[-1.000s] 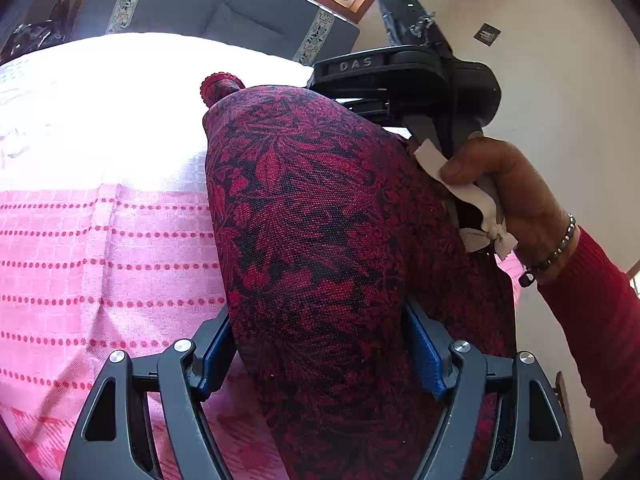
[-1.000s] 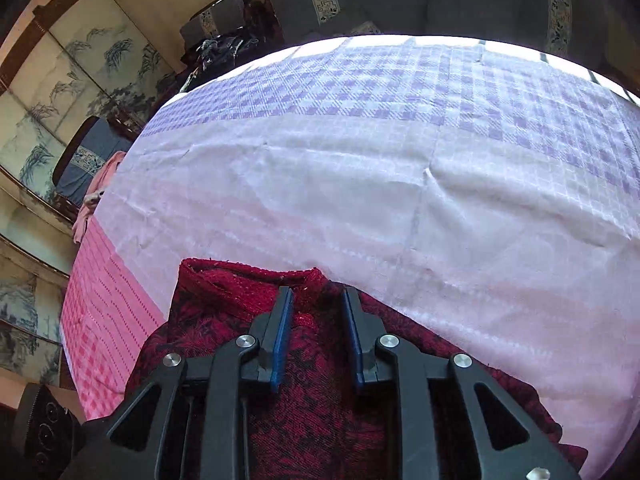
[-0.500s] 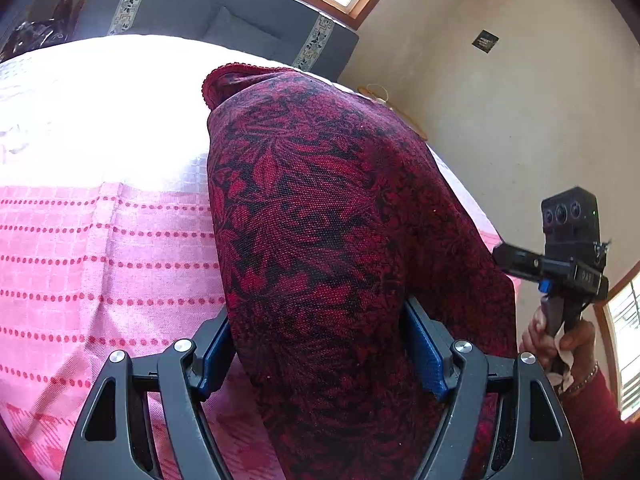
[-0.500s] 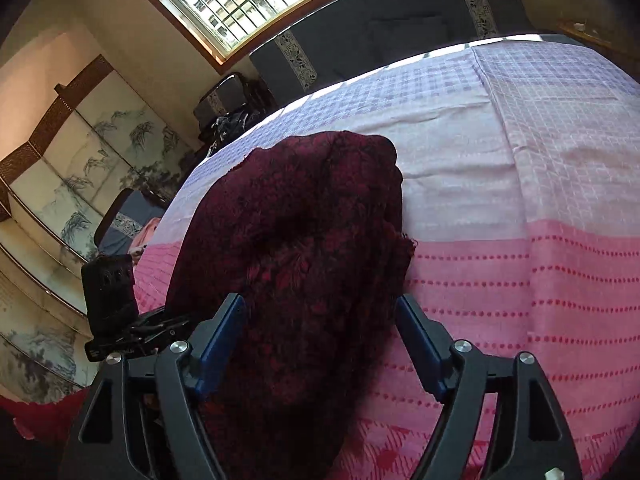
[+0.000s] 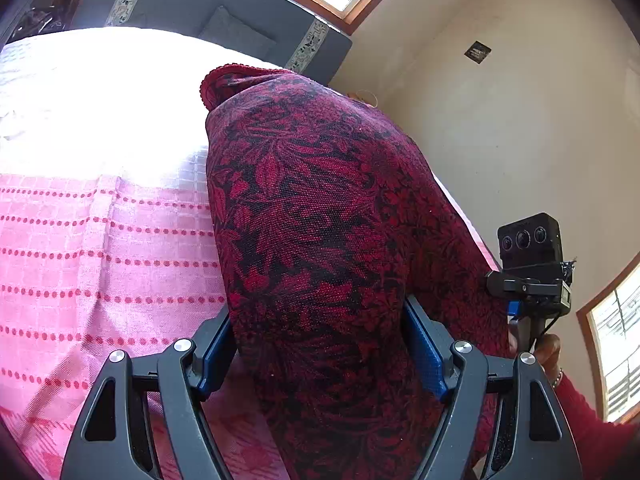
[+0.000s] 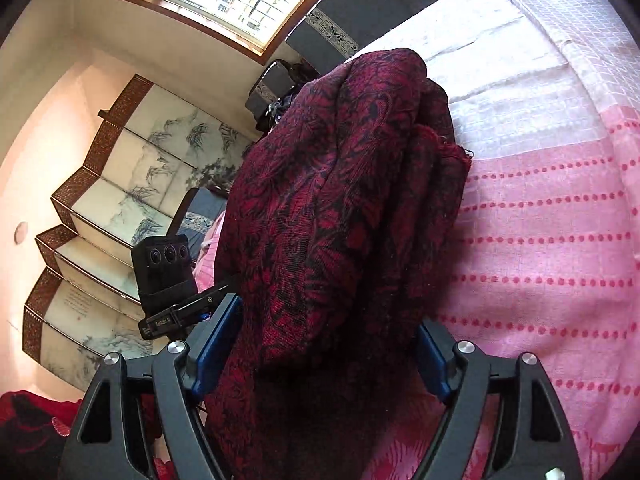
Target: Fold small clothes
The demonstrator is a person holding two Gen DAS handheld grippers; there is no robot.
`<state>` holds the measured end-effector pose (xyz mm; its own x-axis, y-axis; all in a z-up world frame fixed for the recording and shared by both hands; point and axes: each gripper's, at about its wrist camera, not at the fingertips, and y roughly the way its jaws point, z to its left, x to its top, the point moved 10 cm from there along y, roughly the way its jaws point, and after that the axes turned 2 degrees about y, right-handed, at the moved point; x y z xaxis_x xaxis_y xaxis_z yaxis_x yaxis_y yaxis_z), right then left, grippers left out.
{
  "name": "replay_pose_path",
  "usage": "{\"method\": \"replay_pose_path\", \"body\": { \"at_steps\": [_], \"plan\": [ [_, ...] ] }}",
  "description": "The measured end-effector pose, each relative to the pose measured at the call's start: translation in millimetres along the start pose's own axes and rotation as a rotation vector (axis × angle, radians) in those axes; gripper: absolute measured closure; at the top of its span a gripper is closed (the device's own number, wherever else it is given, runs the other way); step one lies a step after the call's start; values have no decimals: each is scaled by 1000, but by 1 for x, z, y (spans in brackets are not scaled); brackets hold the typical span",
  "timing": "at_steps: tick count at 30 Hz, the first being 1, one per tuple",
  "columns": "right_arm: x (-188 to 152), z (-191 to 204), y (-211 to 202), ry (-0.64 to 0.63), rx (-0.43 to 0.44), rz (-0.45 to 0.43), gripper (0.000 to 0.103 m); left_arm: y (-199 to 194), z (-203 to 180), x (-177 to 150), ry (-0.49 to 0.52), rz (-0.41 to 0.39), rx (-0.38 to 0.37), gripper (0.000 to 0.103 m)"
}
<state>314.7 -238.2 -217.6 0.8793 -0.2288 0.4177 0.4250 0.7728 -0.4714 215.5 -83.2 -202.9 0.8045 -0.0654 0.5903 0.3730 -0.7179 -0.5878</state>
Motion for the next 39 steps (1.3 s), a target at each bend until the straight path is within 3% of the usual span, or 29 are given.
{"method": "replay_pose_path", "body": {
  "at_steps": [6, 8, 13, 20, 24, 27, 28, 29, 34, 39],
  "plan": [
    [-4, 2, 11, -54, -72, 36, 31, -2, 2, -1, -6, -2, -16, 23],
    [-4, -2, 13, -38, -75, 54, 43, -1, 1, 0, -4, 5, -20, 21],
    [-2, -1, 15, -17, -38, 67, 44, 0, -6, 0, 40, 65, -27, 13],
    [1, -6, 15, 32, -2, 82, 34, -4, 3, 9, -81, 98, -145, 12],
    [2, -5, 16, 44, 7, 72, 34, -3, 5, 15, -79, 118, -174, 12],
    [2, -4, 18, 43, -1, 56, 32, 1, 1, 14, -30, 119, -137, 13],
    [3, -4, 19, 37, -21, 52, 38, 1, 0, 13, -21, 109, -113, 17],
    [2, -5, 22, 39, -37, 54, 51, 1, 0, 10, -9, 102, -75, 23],
    [4, 0, 24, 44, -73, 11, 63, -7, -10, 14, 56, 67, 50, 46],
    [14, 21, 22, -10, -89, -32, 66, -21, -22, 24, 143, 27, 152, 47]
  ]
}}
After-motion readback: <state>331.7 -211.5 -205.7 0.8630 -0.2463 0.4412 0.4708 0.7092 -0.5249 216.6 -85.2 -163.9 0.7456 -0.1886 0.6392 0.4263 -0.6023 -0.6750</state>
